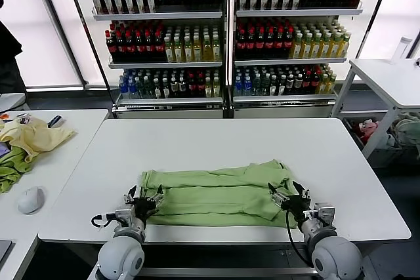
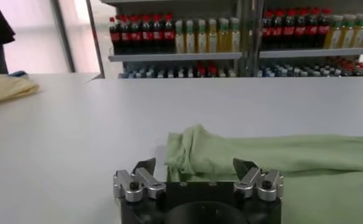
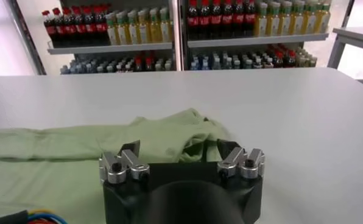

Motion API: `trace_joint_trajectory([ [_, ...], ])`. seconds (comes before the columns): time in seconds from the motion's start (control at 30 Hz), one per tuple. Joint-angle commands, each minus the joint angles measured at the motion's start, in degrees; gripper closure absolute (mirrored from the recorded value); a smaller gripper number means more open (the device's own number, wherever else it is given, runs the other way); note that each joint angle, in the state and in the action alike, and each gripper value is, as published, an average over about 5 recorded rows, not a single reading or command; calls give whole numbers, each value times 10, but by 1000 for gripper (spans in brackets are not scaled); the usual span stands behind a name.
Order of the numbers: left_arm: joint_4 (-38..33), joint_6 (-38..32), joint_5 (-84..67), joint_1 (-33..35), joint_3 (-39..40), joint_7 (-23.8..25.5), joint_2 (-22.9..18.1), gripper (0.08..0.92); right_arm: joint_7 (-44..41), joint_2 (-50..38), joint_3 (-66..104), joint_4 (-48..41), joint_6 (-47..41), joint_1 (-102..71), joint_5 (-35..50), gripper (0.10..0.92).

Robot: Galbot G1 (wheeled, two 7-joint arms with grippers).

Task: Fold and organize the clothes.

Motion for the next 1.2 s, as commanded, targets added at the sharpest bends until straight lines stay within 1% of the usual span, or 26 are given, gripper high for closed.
trace_joint_trajectory([
  [0.03,48,-8,11,4,-7,-11,-36,234,1,-1,2,3,0,-4,1,203],
  [0.33,58,-15,-34,8,-21,-2,-36,492,3,-1,2,7,1,-3,4,203],
  [0.47,58,-18,-53,6,-36,5,-22,605,4,-1,3,9,2,-4,5,203],
  [0.6,56,-17,-74,-5,-66,10,13,726,5,-1,5,11,5,-5,8,203],
  [0.73,55,-16,-97,-17,-107,15,69,838,6,0,6,11,9,-6,10,203],
  [0.8,55,-15,-104,-22,-129,19,99,876,6,1,6,11,10,-6,10,203],
  [0.9,53,-15,-110,-26,-164,25,141,892,7,3,5,11,11,-5,11,203],
  [1.07,42,-14,-106,-30,-217,44,202,892,7,3,6,13,12,-5,12,203],
  [1.2,7,-6,-119,-31,-236,54,230,892,7,3,7,14,13,-6,12,203],
])
